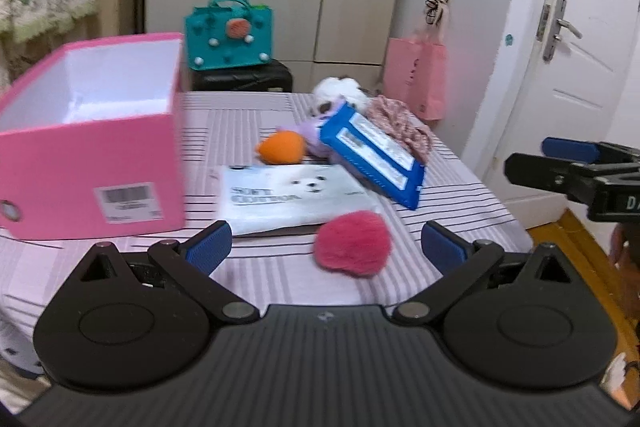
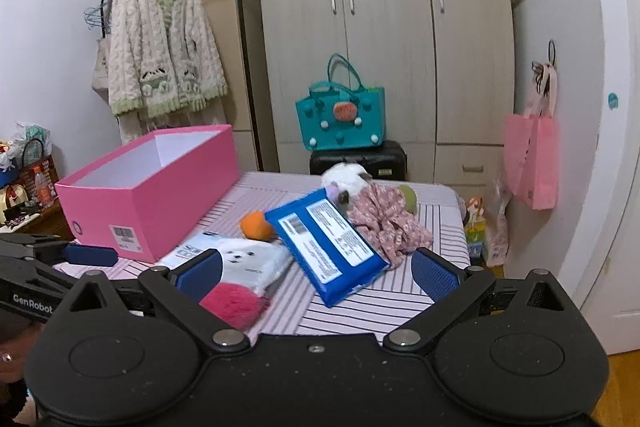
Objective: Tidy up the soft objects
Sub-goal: 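Grasp the pink pom-pom with the left gripper while the right gripper grasps the floral scrunchie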
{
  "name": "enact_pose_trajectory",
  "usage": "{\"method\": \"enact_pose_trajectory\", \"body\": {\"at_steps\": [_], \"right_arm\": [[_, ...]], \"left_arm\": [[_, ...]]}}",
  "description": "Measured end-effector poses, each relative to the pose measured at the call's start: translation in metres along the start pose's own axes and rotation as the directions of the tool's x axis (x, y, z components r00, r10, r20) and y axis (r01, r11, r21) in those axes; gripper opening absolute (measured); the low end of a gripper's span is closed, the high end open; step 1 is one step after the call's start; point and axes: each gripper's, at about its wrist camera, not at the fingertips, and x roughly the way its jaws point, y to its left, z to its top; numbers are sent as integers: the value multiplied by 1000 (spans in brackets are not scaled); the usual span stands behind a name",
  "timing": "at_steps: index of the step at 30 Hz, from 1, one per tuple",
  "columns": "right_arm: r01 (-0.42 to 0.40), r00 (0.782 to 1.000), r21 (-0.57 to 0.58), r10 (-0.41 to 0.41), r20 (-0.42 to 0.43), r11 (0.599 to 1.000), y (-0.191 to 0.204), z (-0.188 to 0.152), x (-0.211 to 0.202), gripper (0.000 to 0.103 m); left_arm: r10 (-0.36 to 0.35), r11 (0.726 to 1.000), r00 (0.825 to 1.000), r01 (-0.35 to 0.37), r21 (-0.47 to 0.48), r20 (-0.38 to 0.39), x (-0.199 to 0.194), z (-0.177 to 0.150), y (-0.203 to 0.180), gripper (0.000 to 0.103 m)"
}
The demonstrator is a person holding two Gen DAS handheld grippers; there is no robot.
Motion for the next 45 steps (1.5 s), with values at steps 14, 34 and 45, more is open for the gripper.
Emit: {"method": "enact_pose_trajectory", "body": {"at_steps": [14,34,45], "right_arm": [[-44,995,43,47,-86,998,-40,3,49,102],[-45,988,69,55,-145,997,-50,-4,79,102],[-73,978,136,98,-187,988,-68,15,94,100]], "left_arm": [[-44,995,999,47,84,-31,61,-5,-26,84],[35,997,988,-25,72,-152,78,-8,-23,50],[8,1000,994,-6,20,-112,60,9,-21,46]]}}
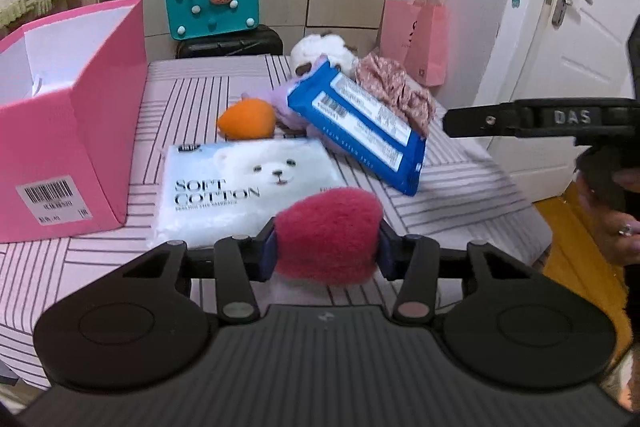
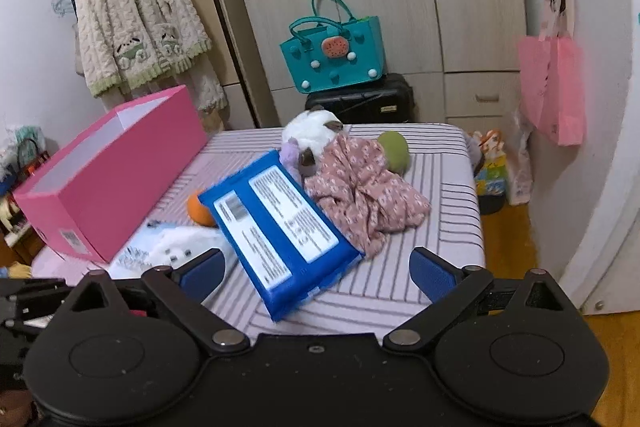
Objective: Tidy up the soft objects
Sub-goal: 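Grasp the pink pom-pom with the left gripper while the right gripper grasps the floral scrunchie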
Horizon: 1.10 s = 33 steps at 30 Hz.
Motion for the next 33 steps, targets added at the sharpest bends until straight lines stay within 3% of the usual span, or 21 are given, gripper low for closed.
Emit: {"method": "enact_pose_trajectory", "body": {"at_steps": [3,5,9,16,22,25,28,30,33], "right_arm": [[-20,999,70,22,-25,997,-9,8,14,96],[12,999,140,-5,-51,990,-17,11,25,94],[-11,999,234,24,-49,972,-29,24,39,94],[29,994,379,11,-104,925,-52,39,82,94],[28,991,387,26,-134,922,-49,50,108,94],[76,987,339,-22,-160,938,-40,52,119,94],[134,983,267,-95,-155,954,-29,52,120,69],[139,984,257,-103,-147,957,-28,53,118,39],[135,986,242,-105,-133,961,-28,57,110,23]], "left_arm": [[-46,999,999,46,-1,-28,-1,9,1,46],[-69,998,997,69,1,-46,1,15,2,46],[-75,997,997,76,33,-35,-1,24,2,46],[-103,995,994,103,11,-35,0,46,15,46],[-88,996,995,87,-16,-38,7,53,28,46],[-89,996,995,88,-15,-40,9,54,32,46],[-83,997,996,83,-6,-40,10,55,35,46],[-76,997,996,76,3,-40,9,57,36,46],[-64,998,997,65,28,-40,6,59,39,47]]}}
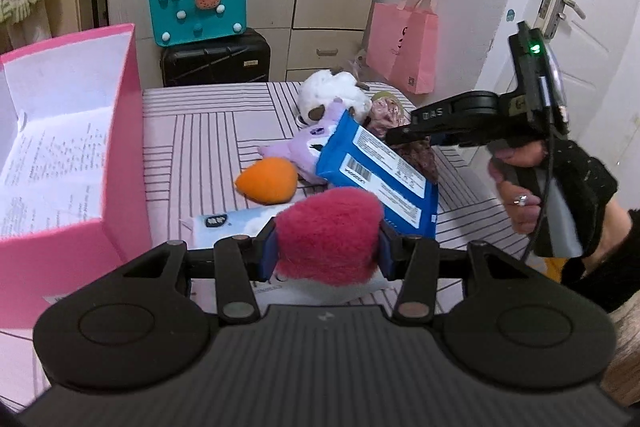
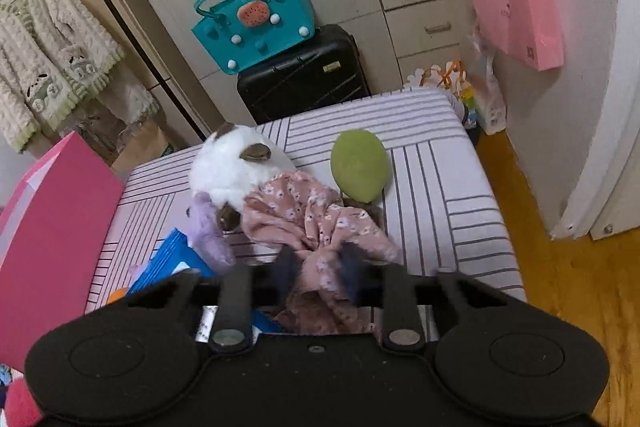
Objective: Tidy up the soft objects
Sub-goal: 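Grasp the pink pom-pom with the left gripper while the right gripper grasps the floral scrunchie, then carry the pom-pom and scrunchie over the pink box with both grippers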
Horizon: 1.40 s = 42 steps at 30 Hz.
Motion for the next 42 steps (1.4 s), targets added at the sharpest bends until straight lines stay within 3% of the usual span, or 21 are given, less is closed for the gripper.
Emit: {"method": "enact_pose_trajectory", "body": {"at_steps": [5,18,27,35,39,42], "right_arm": [[28,999,-103,-24,37,994,17,1,-18,11],[36,994,-204,-14,108,978,48,17,-55,8],[33,991,-334,12,132,942,98,29,-79,8],[-132,986,-401,162,41,906,146,31,-98,8],[-221,973,-422,230,-32,879,169,34,-102,9],[-295,954,-425,285,-87,856,186,38,-104,9]], "left_arm": [[28,999,1000,-28,31,-13,-4,4,5,47],[68,996,998,-68,51,-8,-38,22,44,47],[19,1000,1000,-20,24,15,-73,30,65,47],[17,999,1000,-17,35,2,-101,45,89,47],[-2,999,999,4,41,-42,-114,56,104,47],[29,998,999,-26,51,-44,-121,64,117,47]]}}
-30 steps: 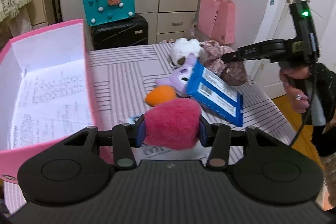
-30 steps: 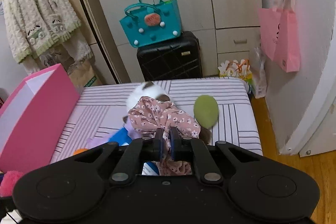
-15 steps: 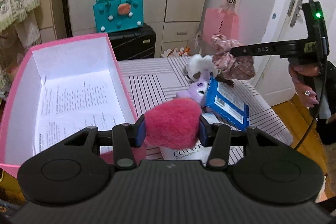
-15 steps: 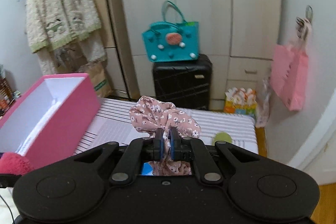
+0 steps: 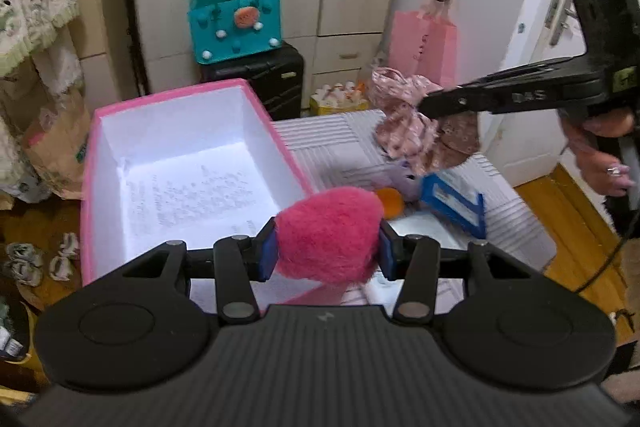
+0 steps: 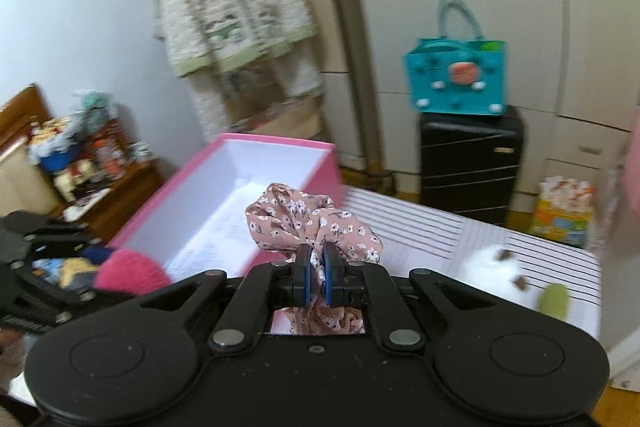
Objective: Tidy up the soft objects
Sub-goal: 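Carry the pom-pom and scrunchie over the pink box with both grippers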
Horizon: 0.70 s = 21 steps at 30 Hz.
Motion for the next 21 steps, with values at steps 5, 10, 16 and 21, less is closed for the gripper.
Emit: {"method": "enact_pose_trajectory", "body": {"at_steps": [5,10,16,21], "right_arm": [[-112,994,-34,111,-24,993,25,21,12,9],[-176,984,-84,172,-54,981,49,45,45,9],[-148,984,-188,124,-130,971,72,78,113,9],[-122,981,-222,83,-178,967,64,86,176,8]], "left_arm": [[92,996,995,-92,-3,27,-2,12,27,47],[138,990,990,-138,-32,14,14,30,59,47],[152,985,983,-159,-60,-103,59,53,100,47],[196,976,956,-211,-48,-218,110,68,126,47]]}}
